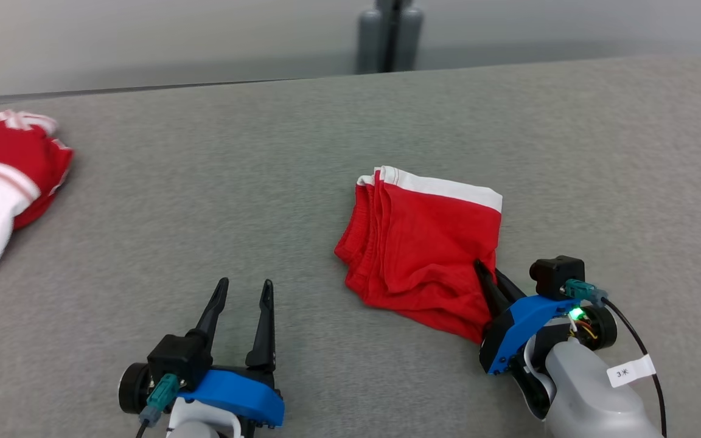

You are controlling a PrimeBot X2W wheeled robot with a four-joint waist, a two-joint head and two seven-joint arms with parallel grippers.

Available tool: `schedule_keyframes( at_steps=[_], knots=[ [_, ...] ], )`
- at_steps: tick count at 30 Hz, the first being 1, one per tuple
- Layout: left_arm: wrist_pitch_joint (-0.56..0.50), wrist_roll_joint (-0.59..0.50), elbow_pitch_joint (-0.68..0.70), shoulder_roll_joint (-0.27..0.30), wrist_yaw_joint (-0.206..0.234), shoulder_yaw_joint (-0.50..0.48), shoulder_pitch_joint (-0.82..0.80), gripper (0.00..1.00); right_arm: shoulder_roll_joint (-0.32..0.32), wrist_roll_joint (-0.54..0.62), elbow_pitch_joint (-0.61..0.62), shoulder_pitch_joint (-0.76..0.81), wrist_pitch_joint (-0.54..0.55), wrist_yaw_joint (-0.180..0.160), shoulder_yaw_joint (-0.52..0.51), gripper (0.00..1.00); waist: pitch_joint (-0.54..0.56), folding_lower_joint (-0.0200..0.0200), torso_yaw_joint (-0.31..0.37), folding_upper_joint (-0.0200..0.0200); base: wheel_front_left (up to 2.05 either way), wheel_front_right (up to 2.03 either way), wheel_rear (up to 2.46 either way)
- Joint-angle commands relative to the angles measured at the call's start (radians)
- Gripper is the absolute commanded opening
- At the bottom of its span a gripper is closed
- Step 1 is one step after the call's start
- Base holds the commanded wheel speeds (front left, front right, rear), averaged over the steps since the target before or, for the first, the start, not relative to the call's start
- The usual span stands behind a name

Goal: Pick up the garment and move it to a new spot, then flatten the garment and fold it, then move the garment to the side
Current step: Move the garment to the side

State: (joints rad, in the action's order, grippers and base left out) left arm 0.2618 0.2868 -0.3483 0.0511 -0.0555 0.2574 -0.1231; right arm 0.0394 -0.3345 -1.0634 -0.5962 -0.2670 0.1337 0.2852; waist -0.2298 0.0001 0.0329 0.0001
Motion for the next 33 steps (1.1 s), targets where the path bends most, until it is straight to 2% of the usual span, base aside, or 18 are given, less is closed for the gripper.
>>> schedule_keyframes(
  at_steps=[1,8,12,16,20,24,33],
  knots=[
    [0.005,-0.011,0.001,-0.001,-0.009,0.005,-0.018,1.00,0.022,0.003,-0.017,0.043,0.007,-0.005,-0.009,0.00,0.057,-0.0001,0.090,-0.0001,0.00,0.00,0.00],
    [0.005,-0.008,0.008,-0.001,-0.034,0.063,-0.066,1.00,0.017,-0.021,0.038,0.066,0.006,-0.004,0.022,0.00,0.052,-0.0001,0.309,-0.0001,0.00,0.00,0.00],
    [0.005,-0.004,0.000,-0.001,-0.041,0.099,-0.086,1.00,0.014,-0.041,0.064,0.073,0.003,-0.004,0.051,0.00,0.042,-0.0001,0.386,-0.0001,0.00,0.00,0.00],
    [0.005,-0.005,-0.006,0.000,-0.049,0.136,-0.100,1.00,0.013,-0.070,0.077,0.062,0.003,-0.003,0.073,0.00,0.029,-0.0001,0.426,-0.0001,0.00,0.00,0.00],
    [0.005,-0.009,-0.016,0.001,-0.055,0.161,-0.105,1.00,0.013,-0.048,0.064,0.016,0.003,-0.003,0.086,0.00,0.013,-0.0001,0.431,-0.0001,0.00,0.00,0.00],
    [0.005,-0.013,-0.024,0.000,-0.058,0.169,-0.115,1.00,0.025,0.010,0.021,-0.060,0.003,-0.003,0.070,0.00,-0.015,-0.0001,0.406,-0.0001,0.00,0.00,0.00],
    [0.005,-0.069,-0.035,0.000,-0.061,0.144,-0.156,1.00,0.161,0.111,-0.102,-0.297,0.012,-0.003,-0.005,0.00,-0.126,-0.0001,0.292,-0.0001,0.00,0.00,0.00]
  ],
)
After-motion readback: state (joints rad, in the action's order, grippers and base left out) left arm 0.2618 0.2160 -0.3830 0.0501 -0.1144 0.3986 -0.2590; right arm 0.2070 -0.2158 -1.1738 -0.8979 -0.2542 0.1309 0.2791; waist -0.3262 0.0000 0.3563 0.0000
